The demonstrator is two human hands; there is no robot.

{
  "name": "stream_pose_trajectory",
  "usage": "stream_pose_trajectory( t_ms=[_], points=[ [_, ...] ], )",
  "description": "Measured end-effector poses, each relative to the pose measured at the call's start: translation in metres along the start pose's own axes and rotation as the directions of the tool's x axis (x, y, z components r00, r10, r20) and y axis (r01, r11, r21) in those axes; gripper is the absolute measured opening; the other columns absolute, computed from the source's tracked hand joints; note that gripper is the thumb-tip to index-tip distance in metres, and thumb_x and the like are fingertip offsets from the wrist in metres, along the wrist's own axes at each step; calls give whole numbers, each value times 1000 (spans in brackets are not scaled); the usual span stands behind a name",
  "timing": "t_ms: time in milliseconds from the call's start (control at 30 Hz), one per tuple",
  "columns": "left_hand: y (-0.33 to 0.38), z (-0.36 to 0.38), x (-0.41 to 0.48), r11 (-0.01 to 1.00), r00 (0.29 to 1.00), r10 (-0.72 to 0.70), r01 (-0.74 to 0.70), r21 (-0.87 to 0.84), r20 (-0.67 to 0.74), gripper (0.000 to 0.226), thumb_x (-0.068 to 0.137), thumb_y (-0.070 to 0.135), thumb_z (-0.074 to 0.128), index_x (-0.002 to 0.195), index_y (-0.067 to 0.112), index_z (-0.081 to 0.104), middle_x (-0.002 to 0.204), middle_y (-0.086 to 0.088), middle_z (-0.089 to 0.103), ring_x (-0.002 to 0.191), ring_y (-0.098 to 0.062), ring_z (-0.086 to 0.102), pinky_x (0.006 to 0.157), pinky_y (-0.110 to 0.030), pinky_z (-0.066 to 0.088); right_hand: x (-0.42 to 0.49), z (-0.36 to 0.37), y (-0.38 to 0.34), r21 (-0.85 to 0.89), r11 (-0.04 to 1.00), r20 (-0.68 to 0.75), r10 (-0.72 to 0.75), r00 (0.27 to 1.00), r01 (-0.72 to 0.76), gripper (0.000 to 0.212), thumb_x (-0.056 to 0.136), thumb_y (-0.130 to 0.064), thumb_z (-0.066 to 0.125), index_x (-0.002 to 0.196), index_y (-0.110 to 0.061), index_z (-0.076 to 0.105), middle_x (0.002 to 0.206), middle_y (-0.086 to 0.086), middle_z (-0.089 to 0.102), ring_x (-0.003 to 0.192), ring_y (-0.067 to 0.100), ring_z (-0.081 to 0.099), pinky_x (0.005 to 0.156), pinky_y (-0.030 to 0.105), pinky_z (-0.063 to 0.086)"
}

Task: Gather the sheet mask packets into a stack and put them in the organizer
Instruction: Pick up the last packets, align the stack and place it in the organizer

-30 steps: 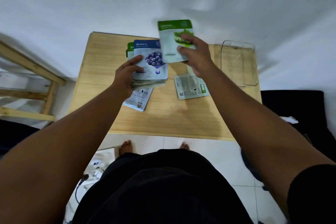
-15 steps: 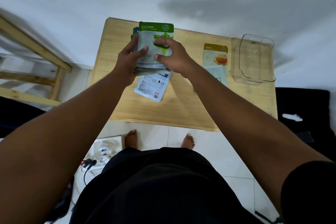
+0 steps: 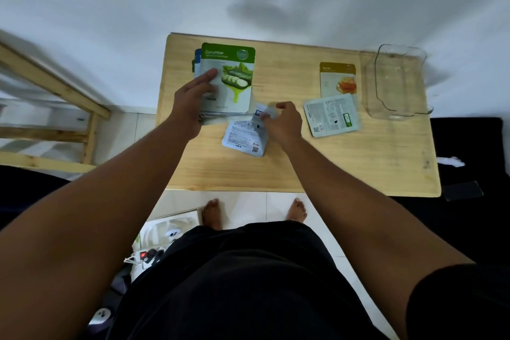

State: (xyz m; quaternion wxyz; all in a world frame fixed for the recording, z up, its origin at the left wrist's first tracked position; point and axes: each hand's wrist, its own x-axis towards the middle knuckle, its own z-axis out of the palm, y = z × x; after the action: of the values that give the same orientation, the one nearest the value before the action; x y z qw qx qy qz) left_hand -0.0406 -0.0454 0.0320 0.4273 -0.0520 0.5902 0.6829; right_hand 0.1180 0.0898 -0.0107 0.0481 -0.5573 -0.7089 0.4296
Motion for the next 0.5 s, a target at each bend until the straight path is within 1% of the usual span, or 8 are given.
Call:
stream_pose_trajectory(
  t_ms=[67, 133, 233, 300, 333, 367, 433, 500],
  points=[
    [-2, -6, 4, 1000, 1000, -4, 3, 21, 5, 44, 80, -2, 72, 119, 18, 76, 122, -6, 72, 108, -30, 67, 76, -35, 60, -6, 12, 10, -136, 991, 14, 13, 1000, -11, 69, 75, -47, 82, 128, -15, 53, 130, 11, 56, 123, 28, 55, 93, 33, 45],
    [-7, -14, 5, 999, 999, -24, 25, 38, -24, 44, 78, -2, 74, 118, 19, 76, 124, -7, 72, 112, -31, 67, 80, -36, 61, -13, 21, 13, -210, 978, 30, 15, 999, -8, 75, 69, -45, 87, 130, -17, 52, 135, 11, 46, 127, 28, 47, 91, 30, 42],
    [-16, -26, 6, 997, 997, -46, 49, 63, -60, 44, 78, -2, 75, 117, 19, 76, 124, -6, 72, 116, -32, 65, 90, -43, 60, -14, 33, 17, -142, 990, 33, 14, 999, -9, 77, 65, -26, 92, 130, -17, 51, 137, 9, 38, 122, 26, 47, 79, 23, 39],
    [-23, -34, 7, 995, 996, -61, 66, 69, -68, 44, 78, -2, 74, 117, 19, 77, 124, -5, 71, 116, -33, 65, 95, -49, 57, -12, 35, 15, -17, 999, 3, 45, 999, -45, 69, 73, -17, 87, 131, -14, 50, 130, 4, 41, 112, 27, 51, 72, 25, 47],
    [-25, -37, 7, 995, 995, -70, 76, 70, -74, 44, 78, -2, 75, 116, 19, 77, 124, -5, 71, 116, -32, 65, 96, -50, 57, -11, 36, 15, 7, 998, 10, 59, 998, -59, 68, 76, -16, 84, 134, -14, 48, 127, 3, 43, 110, 29, 52, 74, 26, 50],
    [-27, -38, 7, 994, 993, -79, 85, 73, -84, 44, 78, -1, 75, 116, 20, 77, 124, -5, 72, 115, -32, 66, 96, -51, 57, -9, 35, 15, -29, 998, 15, 59, 998, -59, 72, 77, -16, 83, 138, -15, 44, 130, 7, 44, 112, 31, 51, 82, 28, 50],
    [-29, -41, 5, 993, 991, -84, 92, 77, -104, 44, 78, -1, 74, 115, 21, 77, 124, -4, 72, 114, -31, 66, 96, -50, 57, -9, 34, 10, -103, 993, 32, 62, 998, -58, 82, 74, -17, 83, 142, -17, 38, 138, 15, 41, 120, 33, 49, 94, 32, 44],
    [-29, -43, 5, 993, 990, -84, 93, 76, -113, 43, 78, -1, 74, 115, 21, 78, 124, -4, 71, 115, -31, 66, 95, -48, 58, -10, 35, 2, -82, 991, 34, 105, 994, -102, 83, 75, -16, 82, 144, -18, 35, 138, 17, 41, 121, 34, 51, 91, 34, 44]
  ],
)
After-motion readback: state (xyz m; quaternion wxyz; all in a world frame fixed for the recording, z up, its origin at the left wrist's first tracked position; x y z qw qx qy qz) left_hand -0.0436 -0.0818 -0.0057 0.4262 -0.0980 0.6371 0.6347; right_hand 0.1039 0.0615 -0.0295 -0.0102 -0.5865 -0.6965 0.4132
